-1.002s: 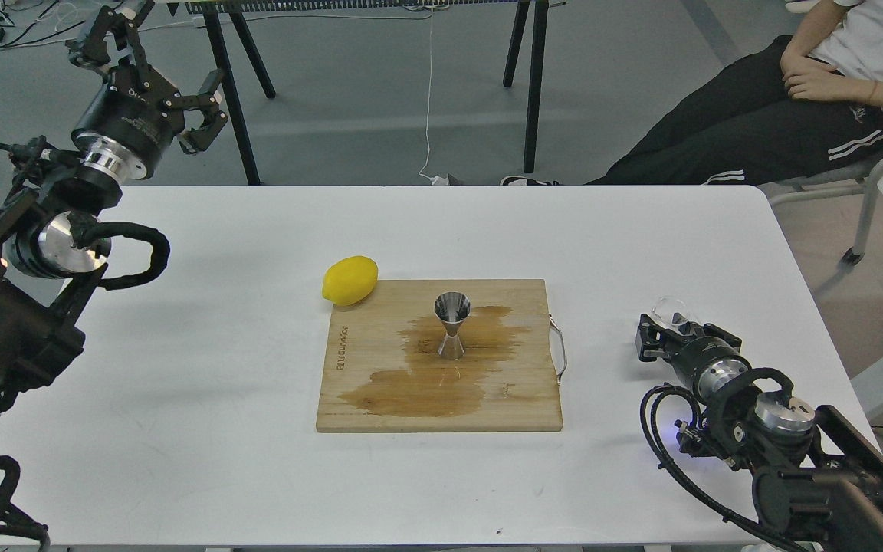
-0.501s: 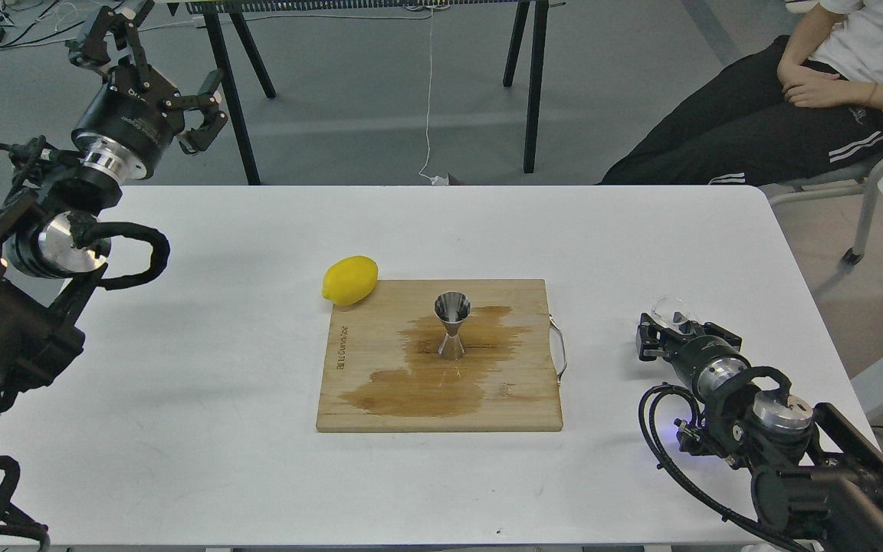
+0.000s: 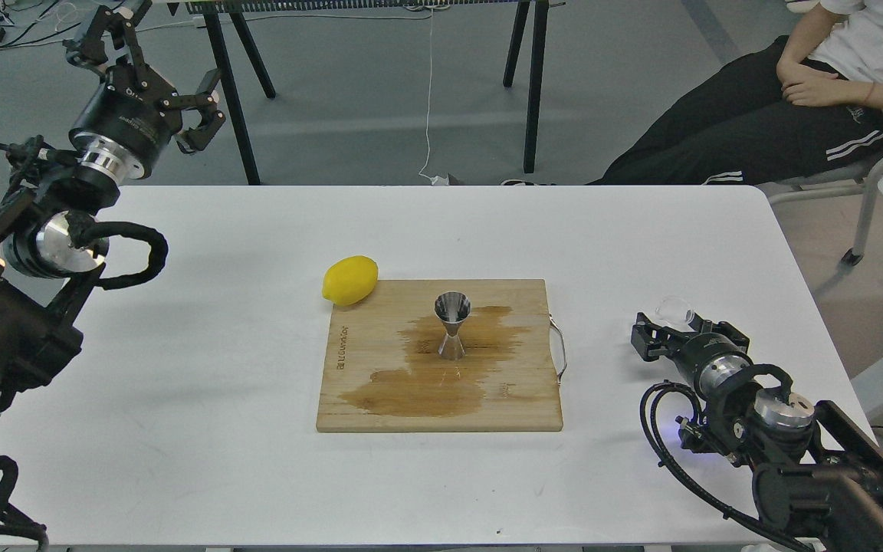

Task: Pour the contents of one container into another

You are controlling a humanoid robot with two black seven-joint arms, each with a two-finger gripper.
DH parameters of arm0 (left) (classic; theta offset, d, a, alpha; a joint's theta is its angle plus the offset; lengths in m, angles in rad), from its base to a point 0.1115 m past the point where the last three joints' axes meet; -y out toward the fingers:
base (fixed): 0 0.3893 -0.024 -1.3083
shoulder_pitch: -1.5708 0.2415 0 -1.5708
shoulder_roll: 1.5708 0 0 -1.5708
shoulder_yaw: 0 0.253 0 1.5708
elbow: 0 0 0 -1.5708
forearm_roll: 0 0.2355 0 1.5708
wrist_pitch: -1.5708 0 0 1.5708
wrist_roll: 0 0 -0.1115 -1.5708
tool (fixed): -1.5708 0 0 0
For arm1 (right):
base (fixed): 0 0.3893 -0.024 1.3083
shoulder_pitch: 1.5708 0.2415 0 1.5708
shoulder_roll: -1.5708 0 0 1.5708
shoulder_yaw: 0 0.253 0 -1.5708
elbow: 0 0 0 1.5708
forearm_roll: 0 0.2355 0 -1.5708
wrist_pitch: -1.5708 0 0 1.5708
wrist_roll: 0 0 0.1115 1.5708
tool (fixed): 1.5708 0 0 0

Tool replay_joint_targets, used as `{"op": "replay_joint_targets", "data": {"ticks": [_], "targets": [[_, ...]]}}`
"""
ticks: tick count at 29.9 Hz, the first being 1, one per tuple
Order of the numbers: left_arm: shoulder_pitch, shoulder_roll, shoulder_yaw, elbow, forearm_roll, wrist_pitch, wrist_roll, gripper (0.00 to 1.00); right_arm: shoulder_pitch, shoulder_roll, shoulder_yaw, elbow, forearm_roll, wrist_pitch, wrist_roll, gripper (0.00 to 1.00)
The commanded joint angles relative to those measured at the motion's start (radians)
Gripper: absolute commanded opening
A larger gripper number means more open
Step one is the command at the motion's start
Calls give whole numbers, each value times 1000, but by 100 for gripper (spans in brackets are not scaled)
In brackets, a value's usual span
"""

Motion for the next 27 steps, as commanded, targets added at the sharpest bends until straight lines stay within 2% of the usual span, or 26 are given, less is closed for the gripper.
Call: {"op": "replay_joint_targets", "data": {"ticks": [1, 8, 14, 17, 22, 24, 27], "targets": [[0, -1, 0, 0, 0, 0, 1, 100, -1, -2, -1, 6, -1, 8, 3, 97], [-2, 4, 0, 0, 0, 0, 1, 100, 9, -46, -1, 112, -33, 44, 3, 98], [-3, 4, -2, 0, 0, 0, 1, 100, 88, -95, -1, 135, -188, 194, 1, 98], [-3, 4, -2, 2, 0, 0, 1, 100, 154, -135, -1, 133, -277, 233, 3, 100], [1, -1, -8, 3, -2, -3, -1, 100, 277, -167, 0, 48, -394, 406, 6, 100], [3, -4, -12, 3, -6, -2, -1, 100, 323, -172, -1, 0, -434, 469, 24, 100], [3, -31, -14, 8, -9, 0, -1, 100, 386, -183, -3, -63, -523, 521, 81, 100]]}}
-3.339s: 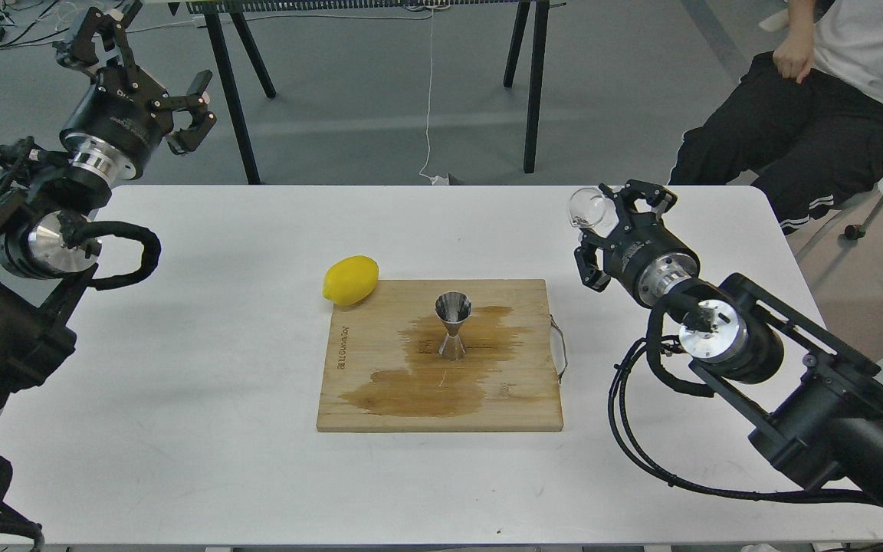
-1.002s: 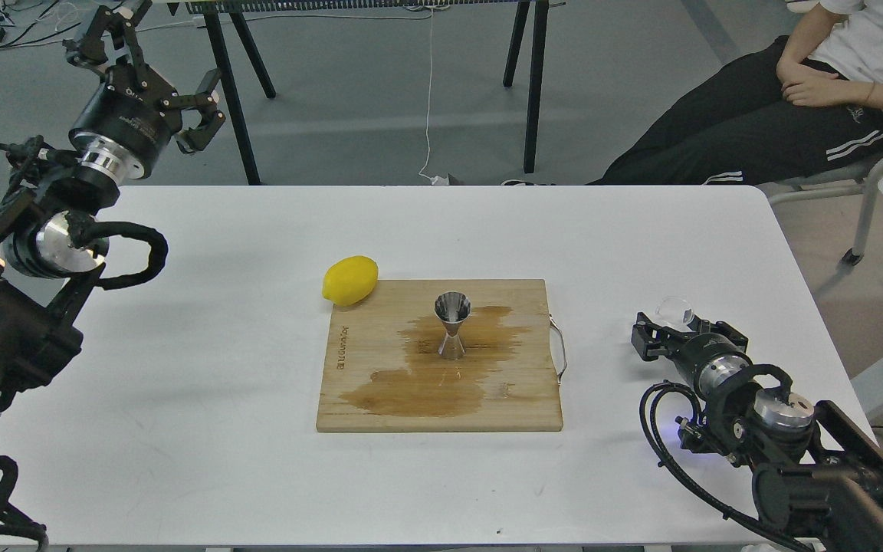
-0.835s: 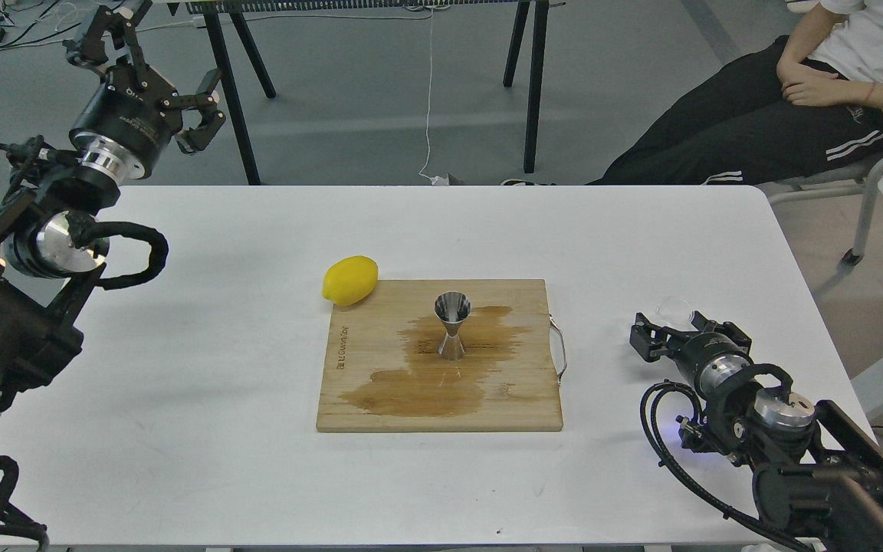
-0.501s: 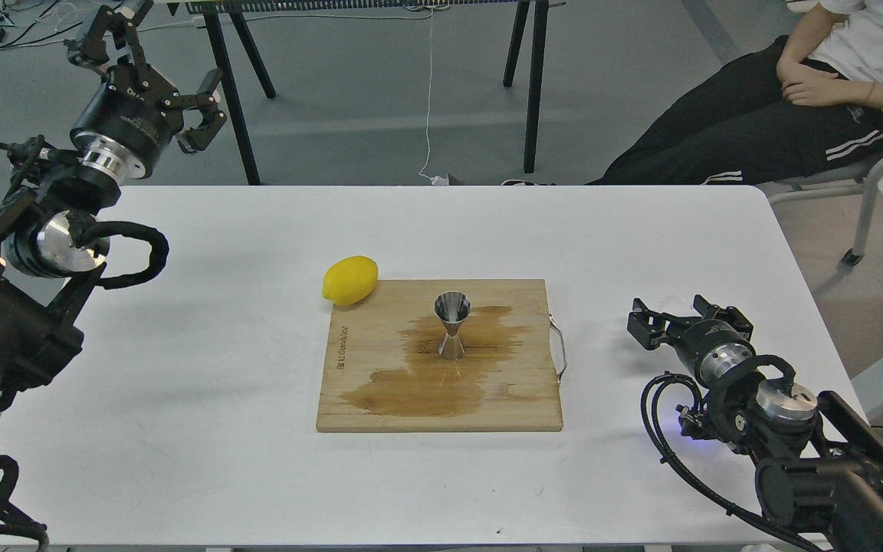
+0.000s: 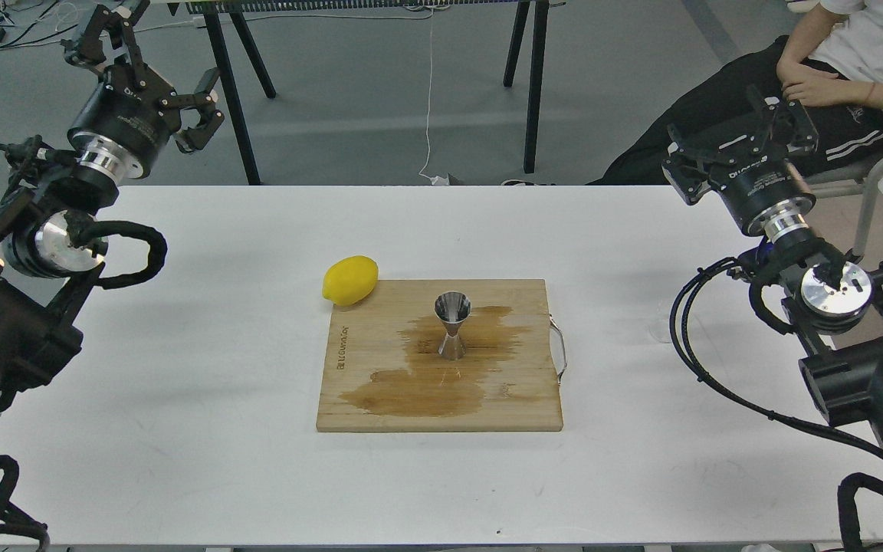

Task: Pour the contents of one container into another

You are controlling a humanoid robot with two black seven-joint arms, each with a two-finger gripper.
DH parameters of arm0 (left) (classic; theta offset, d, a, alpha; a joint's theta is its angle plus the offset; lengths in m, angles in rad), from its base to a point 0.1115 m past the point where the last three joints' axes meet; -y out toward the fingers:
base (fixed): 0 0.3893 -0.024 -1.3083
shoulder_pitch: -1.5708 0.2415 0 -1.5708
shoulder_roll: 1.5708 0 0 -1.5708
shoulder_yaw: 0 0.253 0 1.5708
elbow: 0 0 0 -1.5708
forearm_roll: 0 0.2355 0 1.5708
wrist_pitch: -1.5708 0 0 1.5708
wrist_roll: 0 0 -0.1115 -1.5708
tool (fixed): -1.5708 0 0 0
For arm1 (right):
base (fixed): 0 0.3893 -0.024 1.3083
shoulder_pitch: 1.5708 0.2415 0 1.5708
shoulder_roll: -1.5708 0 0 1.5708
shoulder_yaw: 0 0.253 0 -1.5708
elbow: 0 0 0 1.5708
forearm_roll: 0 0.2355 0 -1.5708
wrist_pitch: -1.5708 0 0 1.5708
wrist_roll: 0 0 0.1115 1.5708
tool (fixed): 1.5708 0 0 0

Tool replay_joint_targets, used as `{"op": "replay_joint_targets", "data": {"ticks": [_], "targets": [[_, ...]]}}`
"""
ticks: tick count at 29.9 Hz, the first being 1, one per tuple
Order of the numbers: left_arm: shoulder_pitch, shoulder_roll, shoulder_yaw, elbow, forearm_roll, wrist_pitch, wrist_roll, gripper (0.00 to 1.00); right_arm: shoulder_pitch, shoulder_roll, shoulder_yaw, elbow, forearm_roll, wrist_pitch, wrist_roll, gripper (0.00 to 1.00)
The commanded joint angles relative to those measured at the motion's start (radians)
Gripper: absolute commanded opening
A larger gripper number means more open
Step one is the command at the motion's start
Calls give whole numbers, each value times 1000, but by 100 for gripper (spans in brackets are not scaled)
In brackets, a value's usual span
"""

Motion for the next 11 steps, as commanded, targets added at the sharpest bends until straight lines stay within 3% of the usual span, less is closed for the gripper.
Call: {"op": "replay_joint_targets", "data": {"ticks": [1, 5, 11], "targets": [[1, -26, -2, 6, -3, 2, -1, 100, 77, -12, -4, -71, -108, 56, 69, 100], [1, -45, -2, 9, -4, 3, -1, 100, 146, -17, -77, -136, -185, 58, 137, 100], [1, -49, -2, 11, -4, 3, -1, 100, 203, -15, -188, -173, -183, 44, 142, 100]]}}
